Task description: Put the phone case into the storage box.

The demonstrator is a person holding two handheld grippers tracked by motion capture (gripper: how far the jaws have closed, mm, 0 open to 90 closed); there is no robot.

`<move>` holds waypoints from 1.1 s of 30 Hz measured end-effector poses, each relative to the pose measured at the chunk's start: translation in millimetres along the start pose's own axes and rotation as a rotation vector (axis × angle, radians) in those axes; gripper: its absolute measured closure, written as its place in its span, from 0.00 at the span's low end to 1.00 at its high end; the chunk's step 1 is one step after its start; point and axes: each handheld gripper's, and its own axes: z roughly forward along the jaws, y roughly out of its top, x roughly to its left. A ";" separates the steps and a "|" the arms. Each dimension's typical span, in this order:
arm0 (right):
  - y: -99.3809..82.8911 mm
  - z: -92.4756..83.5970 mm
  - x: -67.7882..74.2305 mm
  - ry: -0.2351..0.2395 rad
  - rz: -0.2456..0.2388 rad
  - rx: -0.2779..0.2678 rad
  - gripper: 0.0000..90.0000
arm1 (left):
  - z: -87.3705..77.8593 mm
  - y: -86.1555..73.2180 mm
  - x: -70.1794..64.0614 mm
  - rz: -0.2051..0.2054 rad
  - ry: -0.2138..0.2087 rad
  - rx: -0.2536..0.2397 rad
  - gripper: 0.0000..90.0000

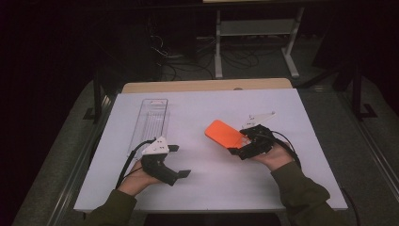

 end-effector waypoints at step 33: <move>-12.7 -18.5 -5.6 0.138 -0.101 0.002 0.16 | -9.0 16.7 5.2 0.047 0.003 0.023 0.00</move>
